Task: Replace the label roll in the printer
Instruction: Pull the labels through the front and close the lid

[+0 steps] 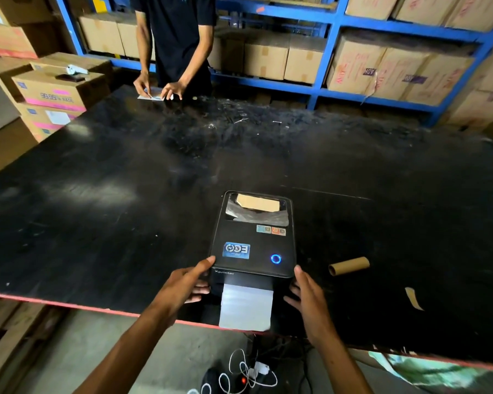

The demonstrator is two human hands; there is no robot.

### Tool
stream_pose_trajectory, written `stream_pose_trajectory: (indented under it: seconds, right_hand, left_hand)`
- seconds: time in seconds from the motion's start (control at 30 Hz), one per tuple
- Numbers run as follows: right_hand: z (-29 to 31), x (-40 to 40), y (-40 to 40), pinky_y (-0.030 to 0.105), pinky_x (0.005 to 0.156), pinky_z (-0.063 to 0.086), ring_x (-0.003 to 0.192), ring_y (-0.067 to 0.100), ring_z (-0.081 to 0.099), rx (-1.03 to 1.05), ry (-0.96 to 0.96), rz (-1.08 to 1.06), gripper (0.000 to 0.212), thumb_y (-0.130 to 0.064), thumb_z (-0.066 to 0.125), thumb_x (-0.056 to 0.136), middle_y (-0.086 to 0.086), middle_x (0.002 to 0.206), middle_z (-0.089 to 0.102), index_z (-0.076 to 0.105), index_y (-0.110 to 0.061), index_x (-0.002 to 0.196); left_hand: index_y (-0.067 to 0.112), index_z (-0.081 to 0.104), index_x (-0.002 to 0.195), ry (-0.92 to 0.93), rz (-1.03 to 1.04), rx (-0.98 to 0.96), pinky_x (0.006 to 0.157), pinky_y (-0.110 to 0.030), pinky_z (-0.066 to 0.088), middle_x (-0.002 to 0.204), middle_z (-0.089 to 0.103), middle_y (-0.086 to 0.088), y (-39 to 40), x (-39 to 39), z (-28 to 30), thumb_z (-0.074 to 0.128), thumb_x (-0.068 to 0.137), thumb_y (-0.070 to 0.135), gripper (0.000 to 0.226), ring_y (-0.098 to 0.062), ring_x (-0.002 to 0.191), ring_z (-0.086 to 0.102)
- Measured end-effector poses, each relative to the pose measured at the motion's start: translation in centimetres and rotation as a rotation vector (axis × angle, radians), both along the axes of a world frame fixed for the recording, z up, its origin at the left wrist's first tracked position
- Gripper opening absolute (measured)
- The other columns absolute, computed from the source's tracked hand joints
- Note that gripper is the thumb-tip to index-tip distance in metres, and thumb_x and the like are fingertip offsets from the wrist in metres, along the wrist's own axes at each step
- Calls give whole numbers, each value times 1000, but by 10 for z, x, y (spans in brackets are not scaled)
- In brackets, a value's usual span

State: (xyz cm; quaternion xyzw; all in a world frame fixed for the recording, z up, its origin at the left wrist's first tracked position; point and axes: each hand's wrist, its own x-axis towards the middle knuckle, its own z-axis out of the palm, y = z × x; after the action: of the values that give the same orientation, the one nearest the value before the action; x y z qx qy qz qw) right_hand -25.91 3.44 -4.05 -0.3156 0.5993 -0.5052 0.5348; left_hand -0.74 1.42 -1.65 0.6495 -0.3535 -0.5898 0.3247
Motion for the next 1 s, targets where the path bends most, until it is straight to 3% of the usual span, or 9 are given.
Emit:
stream_pose_trajectory:
  seconds: [0.17, 0.77, 1.0]
  right_hand:
    - [-2, 3, 0, 37, 77, 54, 107, 15, 59, -34, 13, -70, 15, -34, 55, 88, -14, 104, 65, 69, -29, 88]
    - [-8, 3, -1, 36, 77, 55, 102, 16, 61, -54, 28, -88, 18, -31, 52, 91, -2, 108, 67, 67, -25, 98]
    - [-8, 3, -1, 35, 75, 55, 100, 16, 61, -51, 26, -94, 16, -32, 52, 91, -6, 103, 67, 66, -27, 94]
  left_hand:
    - [13, 75, 90, -10, -42, -28, 78, -36, 54, 86, 78, -6, -3, 4, 0, 62, 74, 61, 52, -21, 83, 73]
    - [17, 71, 92, 4, -40, -69, 87, -39, 52, 93, 74, -5, -1, 1, 1, 57, 80, 56, 43, -23, 90, 69]
    - [17, 72, 89, 20, -27, -65, 78, -36, 52, 89, 75, -4, -1, 1, -2, 60, 77, 58, 44, -22, 88, 71]
